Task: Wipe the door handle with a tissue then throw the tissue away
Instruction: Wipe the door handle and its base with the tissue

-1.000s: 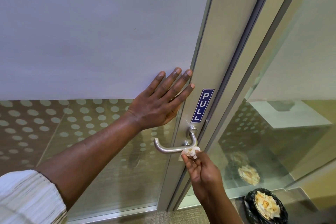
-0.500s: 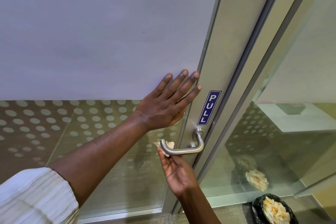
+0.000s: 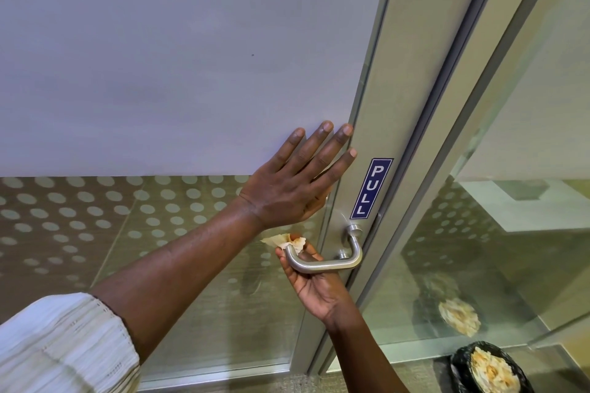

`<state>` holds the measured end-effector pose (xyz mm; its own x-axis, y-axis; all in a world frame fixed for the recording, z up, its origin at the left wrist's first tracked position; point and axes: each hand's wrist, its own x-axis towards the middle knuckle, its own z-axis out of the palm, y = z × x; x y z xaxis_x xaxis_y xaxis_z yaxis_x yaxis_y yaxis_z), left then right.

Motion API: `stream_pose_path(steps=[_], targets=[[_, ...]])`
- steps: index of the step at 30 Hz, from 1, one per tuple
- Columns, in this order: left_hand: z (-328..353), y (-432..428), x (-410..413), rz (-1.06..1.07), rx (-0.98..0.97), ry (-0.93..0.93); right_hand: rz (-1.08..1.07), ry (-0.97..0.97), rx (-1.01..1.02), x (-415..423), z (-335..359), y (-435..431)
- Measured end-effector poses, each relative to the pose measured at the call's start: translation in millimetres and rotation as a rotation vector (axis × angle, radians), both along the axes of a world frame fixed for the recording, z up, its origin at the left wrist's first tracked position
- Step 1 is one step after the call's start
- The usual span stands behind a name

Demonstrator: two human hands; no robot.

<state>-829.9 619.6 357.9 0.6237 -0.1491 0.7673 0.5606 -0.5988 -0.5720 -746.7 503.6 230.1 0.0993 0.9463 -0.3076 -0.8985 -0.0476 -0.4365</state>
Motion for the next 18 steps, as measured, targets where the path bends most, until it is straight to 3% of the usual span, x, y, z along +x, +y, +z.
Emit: stream_pose_path(steps=[18], targets=[[1, -1, 0, -0.01, -0.016, 0.007, -0.19, -0.171, -0.144, 80, -8, -60]])
